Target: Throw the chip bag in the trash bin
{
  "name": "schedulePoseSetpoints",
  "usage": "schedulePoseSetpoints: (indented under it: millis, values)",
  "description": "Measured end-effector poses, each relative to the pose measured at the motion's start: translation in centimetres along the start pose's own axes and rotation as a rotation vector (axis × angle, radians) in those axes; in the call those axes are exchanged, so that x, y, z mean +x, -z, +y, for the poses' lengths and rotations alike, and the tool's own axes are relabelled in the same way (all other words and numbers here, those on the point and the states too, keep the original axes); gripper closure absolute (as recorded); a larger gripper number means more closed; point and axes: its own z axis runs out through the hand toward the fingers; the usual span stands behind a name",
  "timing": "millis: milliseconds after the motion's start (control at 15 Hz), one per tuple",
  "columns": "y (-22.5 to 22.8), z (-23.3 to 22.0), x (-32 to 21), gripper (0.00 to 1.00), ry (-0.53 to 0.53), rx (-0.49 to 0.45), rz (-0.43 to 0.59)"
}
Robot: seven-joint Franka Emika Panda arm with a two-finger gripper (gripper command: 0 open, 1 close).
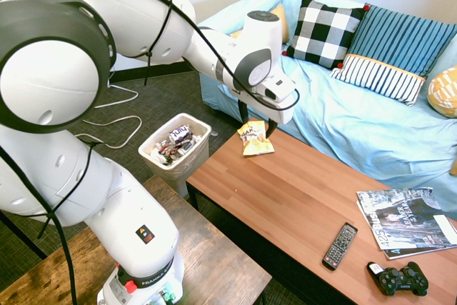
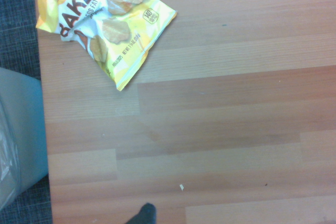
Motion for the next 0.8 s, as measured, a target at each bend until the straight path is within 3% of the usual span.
schedulePoseSetpoints:
  millis: [400, 800]
  values:
    - [0.2, -2.3, 1.6, 0.0, -0.018, 0.018, 0.022]
    - [-1.9, -13.4, 3.5, 0.0, -0.006, 0.059, 0.068]
